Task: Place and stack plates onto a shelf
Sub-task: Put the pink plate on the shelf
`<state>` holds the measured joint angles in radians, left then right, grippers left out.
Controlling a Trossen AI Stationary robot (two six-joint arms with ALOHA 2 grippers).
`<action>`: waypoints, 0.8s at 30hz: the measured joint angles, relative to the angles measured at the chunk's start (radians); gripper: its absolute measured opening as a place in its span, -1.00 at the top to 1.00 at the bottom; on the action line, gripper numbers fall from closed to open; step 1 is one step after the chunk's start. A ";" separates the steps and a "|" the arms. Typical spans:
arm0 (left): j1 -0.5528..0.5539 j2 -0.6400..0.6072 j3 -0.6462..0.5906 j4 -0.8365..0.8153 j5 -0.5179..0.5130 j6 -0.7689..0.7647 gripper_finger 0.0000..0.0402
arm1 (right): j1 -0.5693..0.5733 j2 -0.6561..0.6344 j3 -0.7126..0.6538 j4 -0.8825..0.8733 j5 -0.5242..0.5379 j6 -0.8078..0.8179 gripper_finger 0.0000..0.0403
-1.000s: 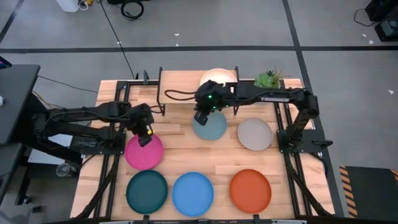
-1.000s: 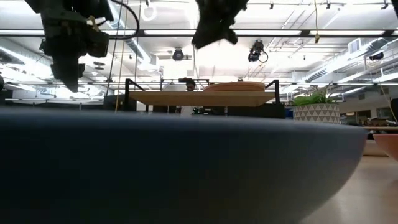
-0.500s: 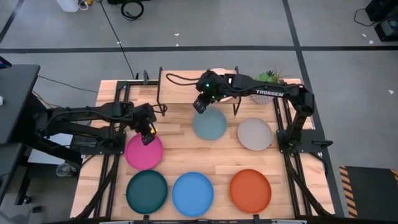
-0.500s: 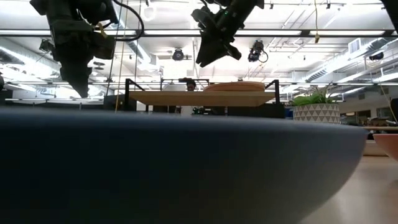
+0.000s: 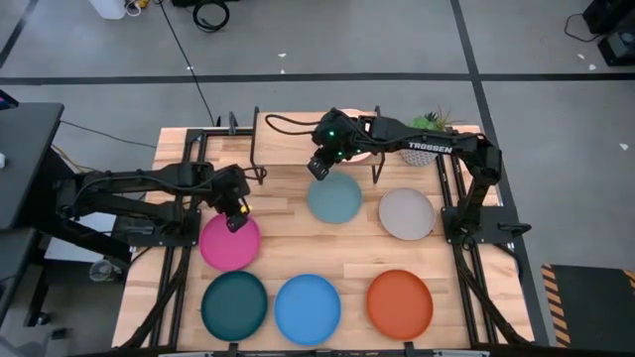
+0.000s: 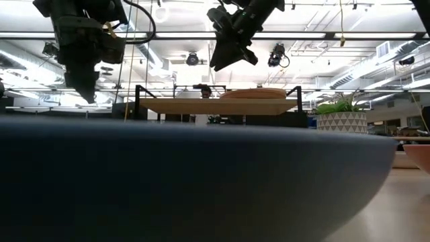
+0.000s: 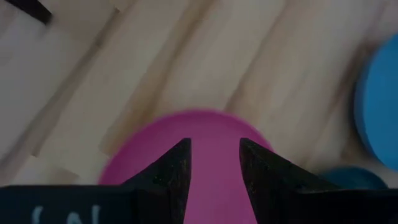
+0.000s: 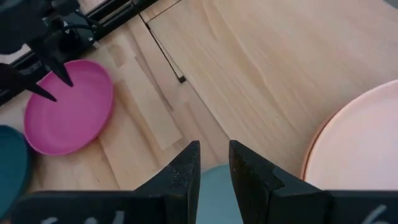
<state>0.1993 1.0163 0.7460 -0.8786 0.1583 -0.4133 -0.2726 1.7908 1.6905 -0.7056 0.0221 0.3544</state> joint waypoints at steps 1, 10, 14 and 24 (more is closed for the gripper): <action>0.000 -0.003 0.000 -0.012 0.011 0.002 0.29 | 0.001 0.000 0.000 0.000 0.006 -0.001 0.55; 0.001 -0.063 0.001 -0.140 0.033 0.013 0.29 | 0.033 0.000 0.139 -0.025 0.092 -0.046 0.55; 0.001 -0.073 0.001 -0.152 0.102 -0.002 0.29 | 0.060 -0.001 0.265 -0.167 0.164 -0.122 0.55; -0.001 -0.072 0.001 -0.104 0.132 -0.090 0.29 | 0.068 -0.037 0.404 -0.567 0.306 -0.254 0.55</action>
<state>0.1986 0.9447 0.7471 -0.9822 0.2901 -0.5031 -0.2047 1.7542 2.0942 -1.2728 0.3280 0.1006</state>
